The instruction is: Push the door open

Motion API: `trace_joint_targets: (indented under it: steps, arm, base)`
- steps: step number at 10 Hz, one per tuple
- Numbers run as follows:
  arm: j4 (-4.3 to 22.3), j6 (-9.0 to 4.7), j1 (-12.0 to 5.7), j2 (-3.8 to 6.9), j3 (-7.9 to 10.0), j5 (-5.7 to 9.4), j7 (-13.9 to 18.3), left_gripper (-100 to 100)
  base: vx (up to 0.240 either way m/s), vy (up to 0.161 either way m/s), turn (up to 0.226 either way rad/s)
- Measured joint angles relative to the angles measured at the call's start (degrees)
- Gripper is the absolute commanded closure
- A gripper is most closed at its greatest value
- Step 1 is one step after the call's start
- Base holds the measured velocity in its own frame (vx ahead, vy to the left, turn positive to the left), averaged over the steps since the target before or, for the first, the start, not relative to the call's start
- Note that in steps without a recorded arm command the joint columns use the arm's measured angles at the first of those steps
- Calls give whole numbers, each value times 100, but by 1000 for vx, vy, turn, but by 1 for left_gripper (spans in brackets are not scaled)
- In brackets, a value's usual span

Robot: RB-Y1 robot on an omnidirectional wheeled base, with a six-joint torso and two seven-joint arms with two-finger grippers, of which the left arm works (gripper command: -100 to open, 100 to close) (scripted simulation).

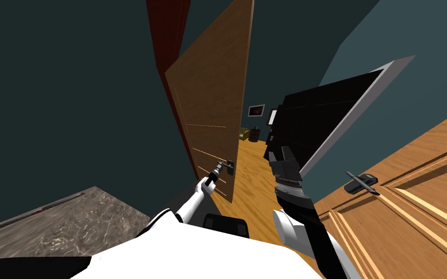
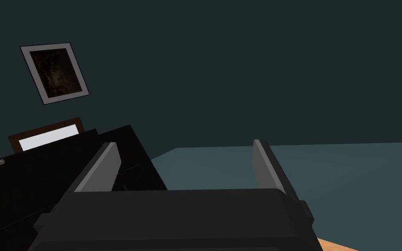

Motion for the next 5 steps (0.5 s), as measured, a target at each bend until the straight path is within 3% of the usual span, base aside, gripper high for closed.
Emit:
trace_joint_targets:
  steps: [2,5]
  arm:
    - [-93,76,71,-2,120,21,-56,100]
    - [-21,49,18,-22,355,68,-134,100]
  base:
    - [135,-181,96]
    - [99,-141,62]
